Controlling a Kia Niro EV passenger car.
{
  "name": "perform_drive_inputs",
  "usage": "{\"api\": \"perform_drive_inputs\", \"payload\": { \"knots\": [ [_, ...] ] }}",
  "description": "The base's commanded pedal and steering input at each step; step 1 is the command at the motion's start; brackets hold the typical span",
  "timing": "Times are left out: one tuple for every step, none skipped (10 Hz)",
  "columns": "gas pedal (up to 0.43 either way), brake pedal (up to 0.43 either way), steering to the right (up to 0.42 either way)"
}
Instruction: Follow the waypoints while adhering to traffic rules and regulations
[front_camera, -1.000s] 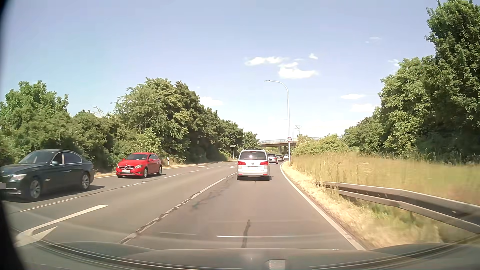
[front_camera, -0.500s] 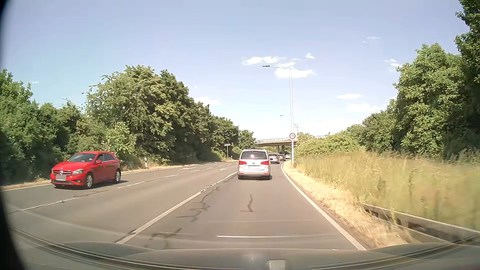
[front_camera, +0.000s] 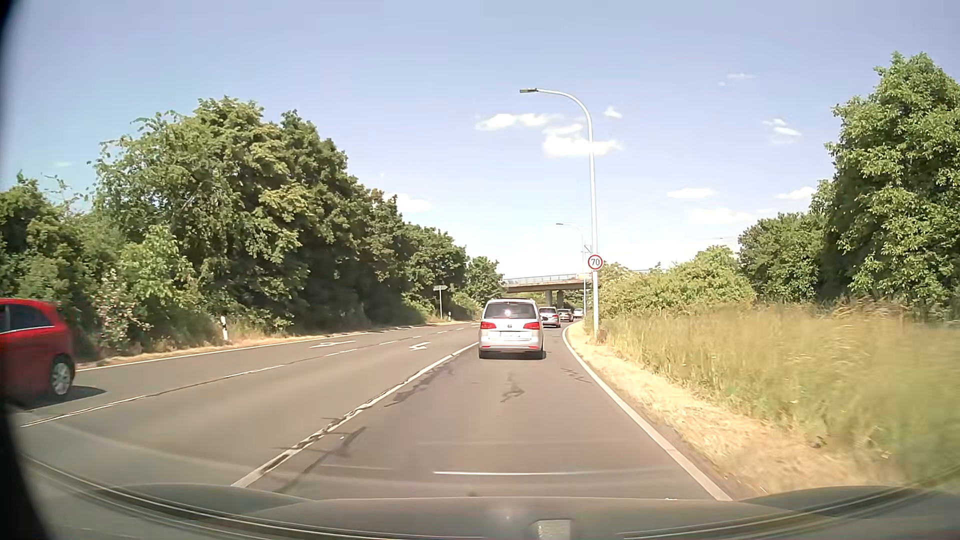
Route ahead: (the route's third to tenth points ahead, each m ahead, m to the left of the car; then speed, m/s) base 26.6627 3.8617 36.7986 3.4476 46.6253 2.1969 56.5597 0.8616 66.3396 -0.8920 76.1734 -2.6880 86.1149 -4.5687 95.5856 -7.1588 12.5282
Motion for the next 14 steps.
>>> {"api": "perform_drive_inputs", "payload": {
  "knots": [
    [0.118, 0.030, 0.012],
    [0.130, 0.030, 0.012],
    [0.138, 0.030, 0.012],
    [0.157, 0.030, 0.012],
    [0.157, 0.030, 0.012],
    [0.157, 0.030, 0.012],
    [0.169, 0.030, 0.012],
    [0.169, 0.030, 0.012],
    [0.169, 0.030, 0.013],
    [0.169, 0.030, 0.013],
    [0.169, 0.030, 0.013],
    [0.169, 0.030, 0.013],
    [0.177, 0.030, 0.013],
    [0.177, 0.030, 0.013]
  ]
}}
